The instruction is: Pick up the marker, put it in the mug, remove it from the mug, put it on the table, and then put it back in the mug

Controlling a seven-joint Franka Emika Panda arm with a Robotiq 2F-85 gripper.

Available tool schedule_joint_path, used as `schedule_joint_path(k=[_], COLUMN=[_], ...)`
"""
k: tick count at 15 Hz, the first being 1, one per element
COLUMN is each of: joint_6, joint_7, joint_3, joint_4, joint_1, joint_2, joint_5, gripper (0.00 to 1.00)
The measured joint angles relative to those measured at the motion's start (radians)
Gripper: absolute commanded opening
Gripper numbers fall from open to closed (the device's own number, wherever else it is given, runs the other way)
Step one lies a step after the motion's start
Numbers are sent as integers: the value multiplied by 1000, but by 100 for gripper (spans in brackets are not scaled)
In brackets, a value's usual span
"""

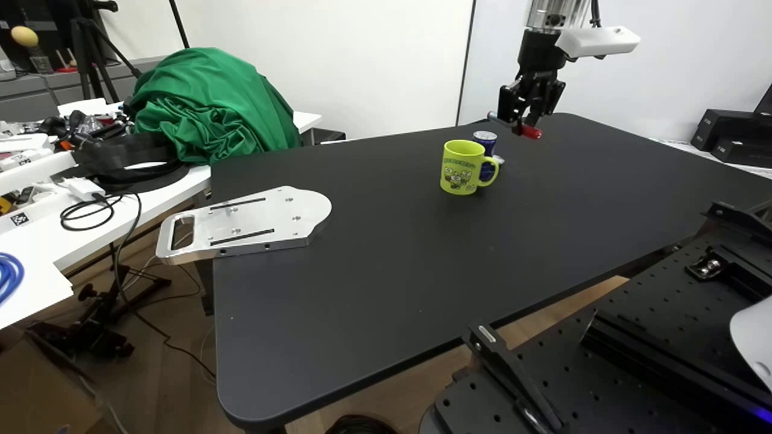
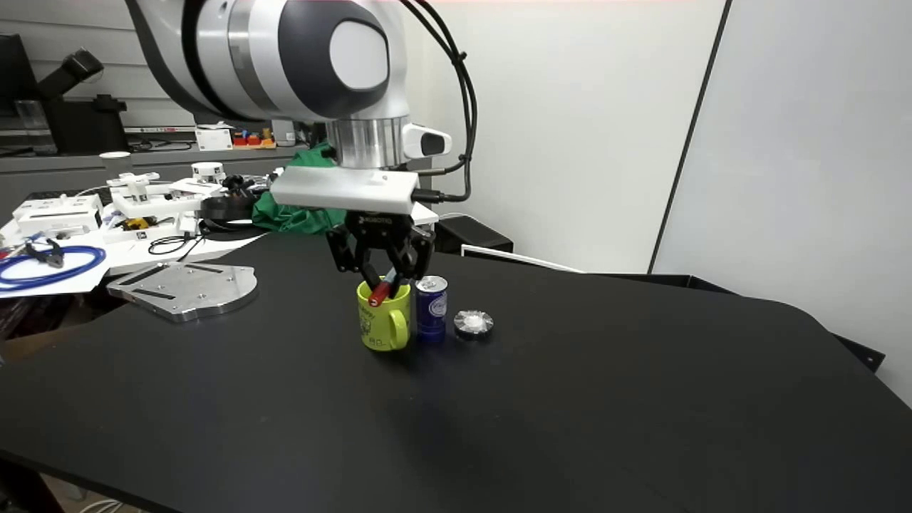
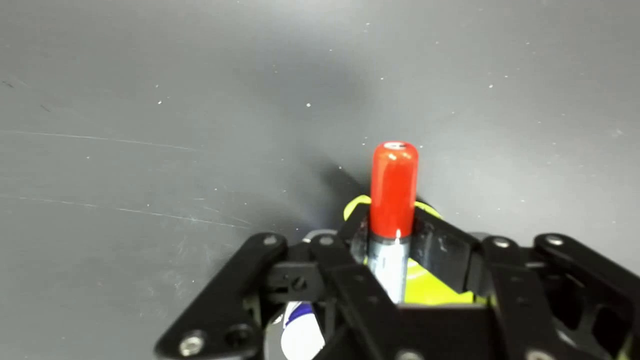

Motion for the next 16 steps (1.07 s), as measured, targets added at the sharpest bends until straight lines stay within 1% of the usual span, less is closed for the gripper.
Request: schedule_joint_path(k=[3,6,11,16], joint_6=[-87,-153,-283,-383], joint_7=[0,0,7,26], joint_3=[35,51,57,58], joint_4=[34,69,134,216], joint_1=[-1,-1,-2,-7], joint_2=[-14,-13,8,72], joint_5=[75,129,199,242], gripper=[6,6,6,6])
